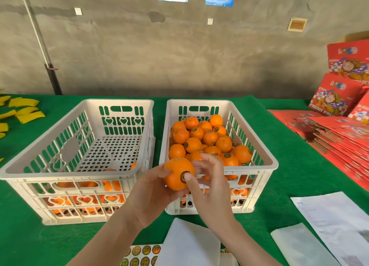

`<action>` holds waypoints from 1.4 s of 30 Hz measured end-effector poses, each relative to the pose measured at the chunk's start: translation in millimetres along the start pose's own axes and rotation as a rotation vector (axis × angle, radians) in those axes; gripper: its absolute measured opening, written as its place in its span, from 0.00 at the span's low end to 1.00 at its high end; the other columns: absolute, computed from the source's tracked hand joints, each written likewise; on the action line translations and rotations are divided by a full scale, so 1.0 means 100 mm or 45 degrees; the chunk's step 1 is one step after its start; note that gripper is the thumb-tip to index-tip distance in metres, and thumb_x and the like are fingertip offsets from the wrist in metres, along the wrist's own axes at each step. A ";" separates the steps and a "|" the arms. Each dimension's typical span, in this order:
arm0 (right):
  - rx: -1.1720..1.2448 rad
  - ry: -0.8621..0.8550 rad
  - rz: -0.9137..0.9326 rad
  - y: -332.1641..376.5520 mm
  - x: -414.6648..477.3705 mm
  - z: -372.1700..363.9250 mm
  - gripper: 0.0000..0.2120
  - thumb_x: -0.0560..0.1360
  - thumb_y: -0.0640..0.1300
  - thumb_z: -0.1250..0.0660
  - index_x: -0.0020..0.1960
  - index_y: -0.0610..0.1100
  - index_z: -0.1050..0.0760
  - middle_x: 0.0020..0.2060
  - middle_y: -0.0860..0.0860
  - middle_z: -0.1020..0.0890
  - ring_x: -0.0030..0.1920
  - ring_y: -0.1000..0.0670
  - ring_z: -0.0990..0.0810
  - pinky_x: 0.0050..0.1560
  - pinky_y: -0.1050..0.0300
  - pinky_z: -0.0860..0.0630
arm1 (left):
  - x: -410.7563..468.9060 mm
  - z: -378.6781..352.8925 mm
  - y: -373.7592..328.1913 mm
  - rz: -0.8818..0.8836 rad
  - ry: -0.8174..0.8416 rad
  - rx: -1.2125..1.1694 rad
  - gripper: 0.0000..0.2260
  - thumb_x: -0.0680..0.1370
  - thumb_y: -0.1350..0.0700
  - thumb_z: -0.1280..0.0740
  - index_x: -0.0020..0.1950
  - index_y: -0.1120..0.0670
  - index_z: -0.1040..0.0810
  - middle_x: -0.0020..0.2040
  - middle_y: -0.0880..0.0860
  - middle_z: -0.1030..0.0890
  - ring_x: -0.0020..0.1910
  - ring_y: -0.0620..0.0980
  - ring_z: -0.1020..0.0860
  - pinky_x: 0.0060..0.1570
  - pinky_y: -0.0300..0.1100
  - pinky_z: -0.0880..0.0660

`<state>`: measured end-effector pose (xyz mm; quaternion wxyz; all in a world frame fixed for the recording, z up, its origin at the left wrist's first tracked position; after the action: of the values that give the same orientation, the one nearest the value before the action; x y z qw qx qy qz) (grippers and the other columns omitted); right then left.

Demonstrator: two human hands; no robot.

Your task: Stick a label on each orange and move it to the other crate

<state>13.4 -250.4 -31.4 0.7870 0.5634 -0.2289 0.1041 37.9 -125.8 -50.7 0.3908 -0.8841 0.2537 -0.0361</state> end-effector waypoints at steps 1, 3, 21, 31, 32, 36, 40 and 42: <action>0.063 0.074 -0.025 -0.02 -0.02 -0.03 0.23 0.72 0.59 0.33 0.64 0.60 0.37 0.58 0.64 0.26 0.59 0.62 0.26 0.53 0.64 0.25 | 0.01 -0.02 0.00 -0.009 0.012 0.058 0.31 0.63 0.58 0.27 0.66 0.61 0.27 0.62 0.65 0.23 0.57 0.63 0.22 0.53 0.55 0.21; 0.075 0.178 -0.010 -0.03 -0.01 -0.08 0.30 0.70 0.57 0.30 0.68 0.59 0.40 0.62 0.64 0.30 0.61 0.62 0.28 0.55 0.69 0.28 | 0.07 -0.07 -0.04 -0.057 0.032 0.202 0.25 0.68 0.58 0.30 0.65 0.59 0.25 0.62 0.64 0.23 0.58 0.62 0.22 0.57 0.55 0.24; -1.002 0.214 -0.694 -1.46 1.80 0.35 0.34 0.65 0.53 0.26 0.65 0.46 0.37 0.56 0.44 0.23 0.62 0.38 0.28 0.60 0.41 0.28 | 1.17 0.13 -0.23 -0.412 -0.489 2.199 0.15 0.81 0.58 0.44 0.67 0.53 0.30 0.54 0.55 0.22 0.45 0.51 0.24 0.44 0.44 0.25; -0.798 -0.004 -0.184 -0.95 1.68 0.17 0.20 0.76 0.42 0.35 0.66 0.40 0.32 0.61 0.42 0.26 0.62 0.43 0.28 0.60 0.49 0.28 | 1.16 0.11 -0.27 -0.493 -0.473 2.245 0.10 0.79 0.55 0.39 0.57 0.56 0.23 0.45 0.54 0.22 0.46 0.53 0.23 0.42 0.42 0.30; -0.594 -0.100 0.042 -0.68 1.51 0.19 0.15 0.76 0.41 0.35 0.62 0.40 0.28 0.56 0.45 0.22 0.56 0.47 0.25 0.55 0.54 0.26 | 1.15 0.09 -0.27 -0.519 -0.461 2.257 0.08 0.79 0.56 0.39 0.52 0.56 0.23 0.43 0.53 0.22 0.45 0.53 0.23 0.41 0.43 0.31; -0.187 0.218 0.495 -0.26 0.33 0.01 0.07 0.76 0.44 0.37 0.41 0.43 0.24 0.35 0.54 0.22 0.35 0.56 0.26 0.34 0.60 0.29 | 1.02 -0.03 -0.26 -0.738 -0.438 2.243 0.06 0.78 0.58 0.37 0.49 0.58 0.23 0.40 0.57 0.21 0.43 0.57 0.22 0.41 0.48 0.28; -0.703 1.033 -0.109 -1.20 -0.62 -0.34 0.17 0.78 0.53 0.37 0.49 0.37 0.24 0.46 0.44 0.20 0.47 0.46 0.23 0.49 0.48 0.26 | 0.45 -0.12 -0.11 -1.259 -0.426 1.967 0.10 0.77 0.61 0.36 0.57 0.61 0.26 0.49 0.55 0.24 0.48 0.49 0.26 0.50 0.38 0.30; -0.878 1.118 -0.400 -1.58 -0.78 -0.33 0.27 0.77 0.58 0.39 0.64 0.37 0.30 0.62 0.41 0.27 0.63 0.42 0.30 0.63 0.48 0.31 | 0.13 -0.02 0.20 -1.374 -0.371 1.961 0.07 0.76 0.61 0.37 0.53 0.60 0.27 0.48 0.50 0.27 0.47 0.44 0.30 0.51 0.30 0.32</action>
<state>19.9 -266.7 -209.3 0.9523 0.2055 0.1846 0.1294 40.7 -144.7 -65.3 0.8244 -0.3773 -0.3335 -0.2583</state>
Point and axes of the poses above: each hand's wrist, its own x-axis towards the middle knuckle, its own z-axis out of the back of the hand, y = z × x, the point moved 6 cm from there along x, towards the middle knuckle
